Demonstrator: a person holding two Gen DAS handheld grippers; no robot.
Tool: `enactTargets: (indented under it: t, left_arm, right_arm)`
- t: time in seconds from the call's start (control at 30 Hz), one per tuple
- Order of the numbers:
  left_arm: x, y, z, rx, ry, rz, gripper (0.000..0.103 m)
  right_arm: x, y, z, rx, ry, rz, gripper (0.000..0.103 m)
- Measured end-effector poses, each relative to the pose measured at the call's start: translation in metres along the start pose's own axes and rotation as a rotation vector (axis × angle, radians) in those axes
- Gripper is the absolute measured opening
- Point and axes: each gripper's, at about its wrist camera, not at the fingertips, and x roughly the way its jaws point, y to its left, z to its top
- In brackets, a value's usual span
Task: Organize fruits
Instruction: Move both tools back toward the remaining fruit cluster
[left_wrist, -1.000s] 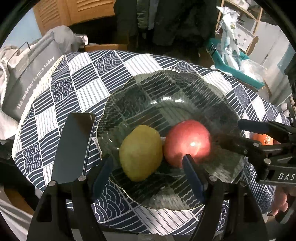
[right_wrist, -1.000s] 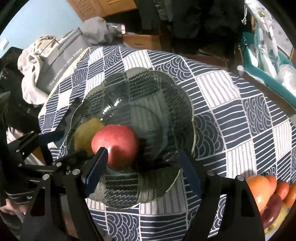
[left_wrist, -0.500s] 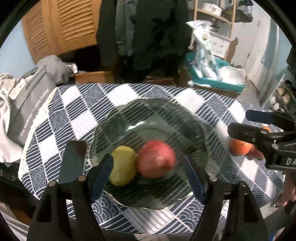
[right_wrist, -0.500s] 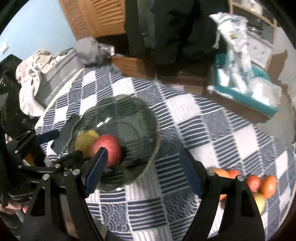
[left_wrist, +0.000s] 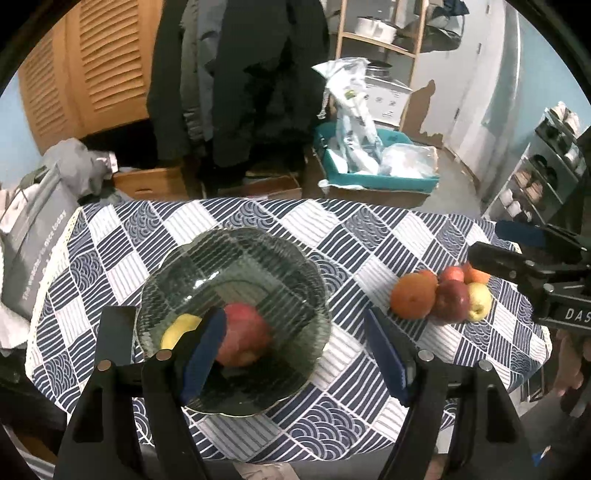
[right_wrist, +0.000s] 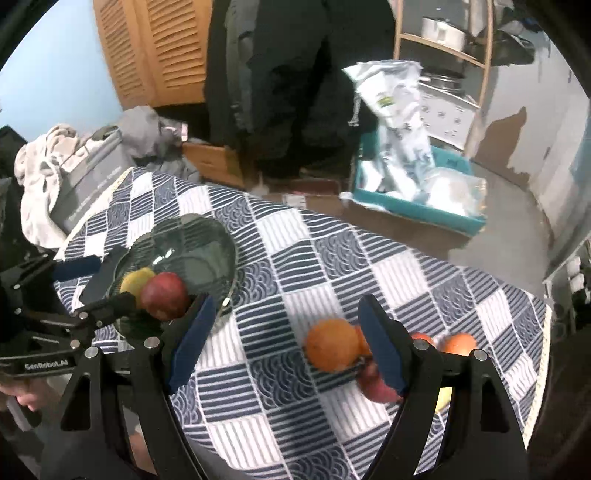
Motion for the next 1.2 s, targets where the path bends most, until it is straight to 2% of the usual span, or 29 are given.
enactTargets:
  t: [0.27,0.53,0.77,1.2]
  left_arm:
    - [-0.009,-0.032,0.008,0.055,-0.024,-0.034,0.078]
    - [-0.005,-0.057,0.012,0.083,-0.015,-0.061,0.078]
    - [0.000,-0.083,0.016,0.125,-0.007,-0.083,0.078]
    - [0.023,-0.119,0.018,0.195,0.034,-0.080,0.081]
  right_arm:
    - [-0.033,-0.038,-0.011,0.057,-0.032,-0.039,0.080]
    - [-0.054,-0.082,-0.027,0.114,-0.030,-0.097,0.080]
    - [-0.059,-0.117,-0.046,0.165,-0.011,-0.127,0.080]
    - [-0.052,-0.150,-0.073,0.205,0.042,-0.148,0.080]
